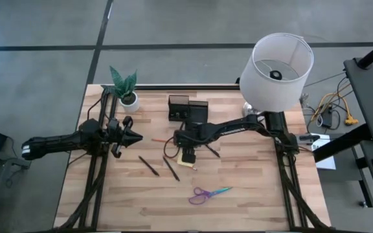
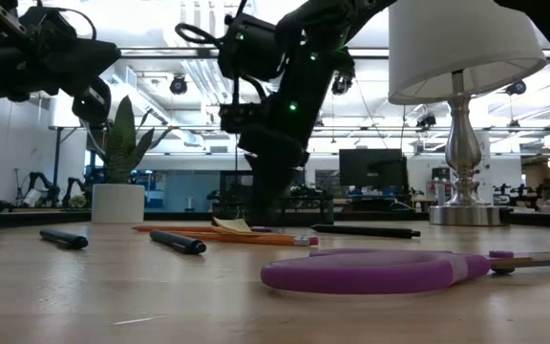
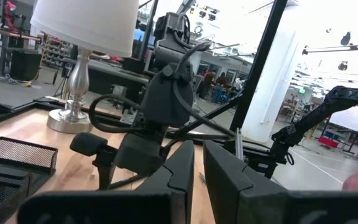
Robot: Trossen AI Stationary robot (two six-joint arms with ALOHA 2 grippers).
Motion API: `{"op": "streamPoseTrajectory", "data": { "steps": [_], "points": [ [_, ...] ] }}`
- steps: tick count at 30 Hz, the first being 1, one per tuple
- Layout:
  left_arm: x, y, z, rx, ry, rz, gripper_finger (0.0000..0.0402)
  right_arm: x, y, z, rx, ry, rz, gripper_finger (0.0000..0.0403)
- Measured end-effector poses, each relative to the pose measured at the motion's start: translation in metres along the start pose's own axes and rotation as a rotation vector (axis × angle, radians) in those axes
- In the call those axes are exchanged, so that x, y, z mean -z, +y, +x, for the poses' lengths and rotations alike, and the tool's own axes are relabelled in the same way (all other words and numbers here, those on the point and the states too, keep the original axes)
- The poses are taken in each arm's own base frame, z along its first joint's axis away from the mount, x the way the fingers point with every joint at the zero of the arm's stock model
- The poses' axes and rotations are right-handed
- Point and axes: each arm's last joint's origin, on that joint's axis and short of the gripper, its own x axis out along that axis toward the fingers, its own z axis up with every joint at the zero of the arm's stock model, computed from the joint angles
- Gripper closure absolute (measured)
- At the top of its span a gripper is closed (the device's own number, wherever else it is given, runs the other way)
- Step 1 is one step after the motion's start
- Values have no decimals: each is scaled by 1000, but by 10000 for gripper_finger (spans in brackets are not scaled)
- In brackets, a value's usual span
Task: Pick and place office supplies into organizer
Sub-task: Put the blue eraser into the black desk organizer
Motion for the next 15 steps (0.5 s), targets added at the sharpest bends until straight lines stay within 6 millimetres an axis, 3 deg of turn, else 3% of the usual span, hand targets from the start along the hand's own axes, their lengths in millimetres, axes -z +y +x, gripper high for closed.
{"op": "streamPoseTrajectory", "data": {
  "steps": [8,15],
  "points": [
    [0,0,0,0,0,0,382,12,0,7,9,64,126,203],
    [0,0,0,0,0,0,382,14,0,9,8,58,131,209]
  ]
}}
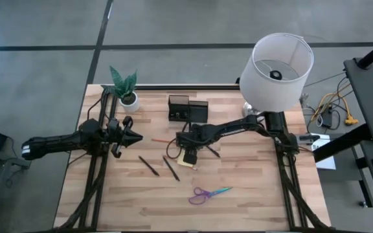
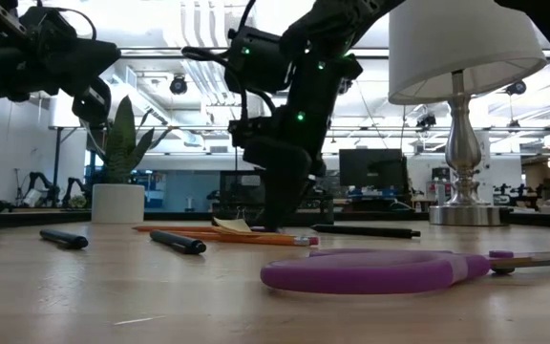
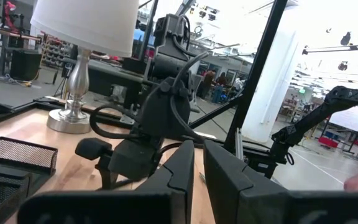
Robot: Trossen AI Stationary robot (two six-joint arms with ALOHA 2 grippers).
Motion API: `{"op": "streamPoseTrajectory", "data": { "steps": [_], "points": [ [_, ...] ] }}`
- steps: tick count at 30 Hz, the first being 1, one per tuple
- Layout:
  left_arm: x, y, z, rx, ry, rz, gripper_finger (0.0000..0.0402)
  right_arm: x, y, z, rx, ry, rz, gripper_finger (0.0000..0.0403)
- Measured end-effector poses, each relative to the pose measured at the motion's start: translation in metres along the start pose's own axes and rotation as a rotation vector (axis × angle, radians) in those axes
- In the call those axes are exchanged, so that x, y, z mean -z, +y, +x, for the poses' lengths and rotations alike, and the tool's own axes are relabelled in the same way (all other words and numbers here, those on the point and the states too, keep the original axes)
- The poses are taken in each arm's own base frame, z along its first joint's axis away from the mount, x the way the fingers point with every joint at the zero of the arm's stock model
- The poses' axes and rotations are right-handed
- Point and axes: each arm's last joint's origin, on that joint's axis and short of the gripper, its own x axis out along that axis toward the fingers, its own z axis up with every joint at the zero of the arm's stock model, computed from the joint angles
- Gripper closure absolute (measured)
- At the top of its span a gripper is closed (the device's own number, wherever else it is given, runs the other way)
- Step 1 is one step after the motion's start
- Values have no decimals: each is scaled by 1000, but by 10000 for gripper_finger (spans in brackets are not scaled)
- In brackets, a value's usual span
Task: Pick and place office supplies into organizer
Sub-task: Put the blue eraser into the black desk organizer
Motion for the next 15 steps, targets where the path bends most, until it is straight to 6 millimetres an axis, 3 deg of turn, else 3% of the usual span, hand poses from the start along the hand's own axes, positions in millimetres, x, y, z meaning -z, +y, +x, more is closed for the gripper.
{"op": "streamPoseTrajectory", "data": {
  "steps": [15],
  "points": [
    [0,0,0,0,0,0,382,-6,5,2,-98,-74,51,237]
  ]
}}
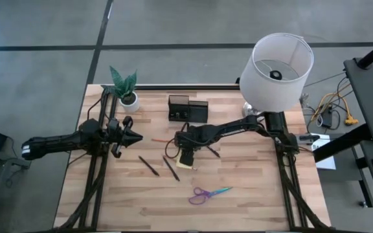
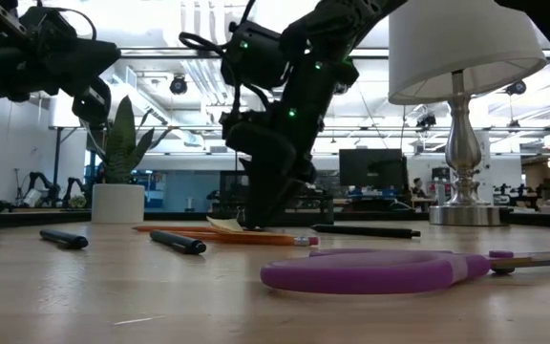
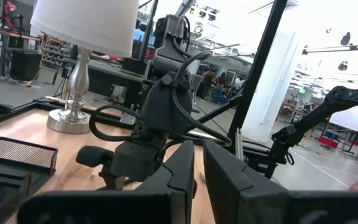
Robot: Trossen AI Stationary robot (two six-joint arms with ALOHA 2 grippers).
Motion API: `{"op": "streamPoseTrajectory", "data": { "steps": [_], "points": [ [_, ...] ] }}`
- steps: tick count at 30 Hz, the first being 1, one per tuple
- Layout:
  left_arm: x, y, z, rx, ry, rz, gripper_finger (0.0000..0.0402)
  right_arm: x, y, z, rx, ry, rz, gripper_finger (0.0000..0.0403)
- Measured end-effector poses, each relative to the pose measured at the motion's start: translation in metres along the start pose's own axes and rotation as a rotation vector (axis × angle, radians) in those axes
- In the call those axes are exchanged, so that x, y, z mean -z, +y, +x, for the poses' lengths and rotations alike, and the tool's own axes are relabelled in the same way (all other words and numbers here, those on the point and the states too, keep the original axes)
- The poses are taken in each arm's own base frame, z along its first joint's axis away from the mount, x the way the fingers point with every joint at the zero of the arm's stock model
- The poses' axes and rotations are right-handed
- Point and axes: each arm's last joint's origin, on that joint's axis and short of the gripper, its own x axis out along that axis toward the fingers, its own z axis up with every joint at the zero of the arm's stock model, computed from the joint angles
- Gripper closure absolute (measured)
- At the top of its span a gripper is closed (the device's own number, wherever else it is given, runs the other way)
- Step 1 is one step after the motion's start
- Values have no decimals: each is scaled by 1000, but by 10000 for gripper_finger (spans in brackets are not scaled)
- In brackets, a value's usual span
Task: Pick and place office supplies into organizer
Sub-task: Put the blue eraser into the black desk organizer
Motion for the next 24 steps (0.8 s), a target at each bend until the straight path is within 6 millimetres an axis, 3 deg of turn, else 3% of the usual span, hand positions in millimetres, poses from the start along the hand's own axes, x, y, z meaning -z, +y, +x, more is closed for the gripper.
{"op": "streamPoseTrajectory", "data": {
  "steps": [14,24],
  "points": [
    [0,0,0,0,0,0,382,6,-5,6,12,14,-9,281],
    [0,0,0,0,0,0,382,2,-9,7,6,-7,-12,339]
  ]
}}
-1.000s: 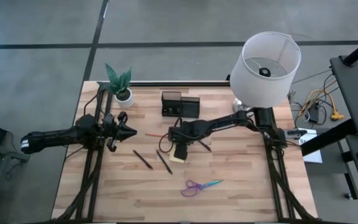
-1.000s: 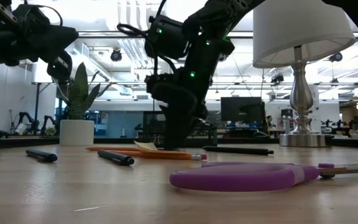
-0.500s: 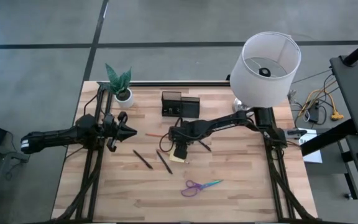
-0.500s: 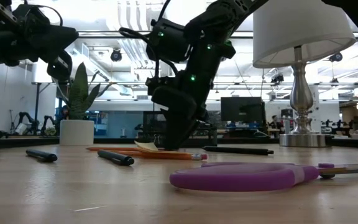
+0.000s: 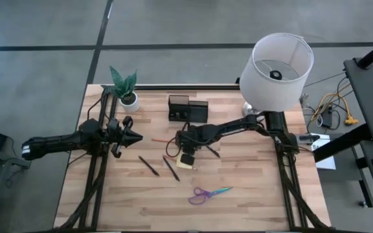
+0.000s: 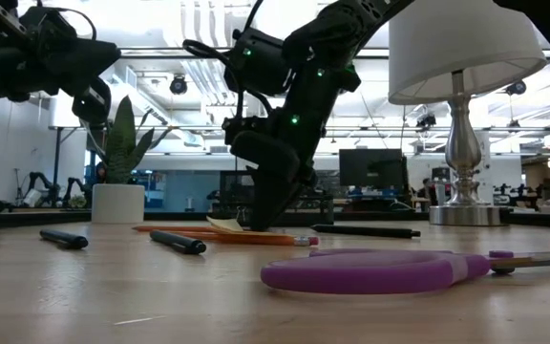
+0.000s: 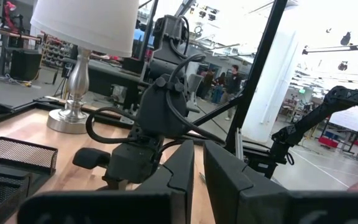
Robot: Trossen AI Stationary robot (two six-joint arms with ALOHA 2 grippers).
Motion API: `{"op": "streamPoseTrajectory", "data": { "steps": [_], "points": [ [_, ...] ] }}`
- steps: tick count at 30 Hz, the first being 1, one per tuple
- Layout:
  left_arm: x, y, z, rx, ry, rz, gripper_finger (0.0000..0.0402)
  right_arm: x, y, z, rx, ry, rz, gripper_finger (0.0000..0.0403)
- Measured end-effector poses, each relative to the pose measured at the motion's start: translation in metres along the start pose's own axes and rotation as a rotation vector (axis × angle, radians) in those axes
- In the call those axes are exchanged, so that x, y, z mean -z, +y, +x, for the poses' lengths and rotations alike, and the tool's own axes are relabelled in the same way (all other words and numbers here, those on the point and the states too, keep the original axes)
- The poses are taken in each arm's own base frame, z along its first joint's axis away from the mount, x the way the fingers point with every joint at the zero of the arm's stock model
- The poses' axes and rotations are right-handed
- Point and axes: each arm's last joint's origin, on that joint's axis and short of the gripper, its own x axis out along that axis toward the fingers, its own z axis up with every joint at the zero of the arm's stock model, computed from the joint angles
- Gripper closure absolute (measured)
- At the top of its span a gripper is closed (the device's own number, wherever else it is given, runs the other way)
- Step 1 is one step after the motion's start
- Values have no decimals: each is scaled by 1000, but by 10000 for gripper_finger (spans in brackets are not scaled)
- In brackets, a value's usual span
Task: Pick and place office supplies into organizer
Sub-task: Put the blue eraser into the black desk organizer
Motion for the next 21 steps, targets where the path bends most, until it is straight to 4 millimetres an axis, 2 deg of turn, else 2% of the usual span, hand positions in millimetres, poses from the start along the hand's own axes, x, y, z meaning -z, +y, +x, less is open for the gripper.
{"op": "streamPoseTrajectory", "data": {
  "steps": [14,21],
  "points": [
    [0,0,0,0,0,0,382,-4,-3,-1,-2,-16,32,354],
    [0,0,0,0,0,0,382,-21,-2,-12,-6,-84,32,354]
  ]
}}
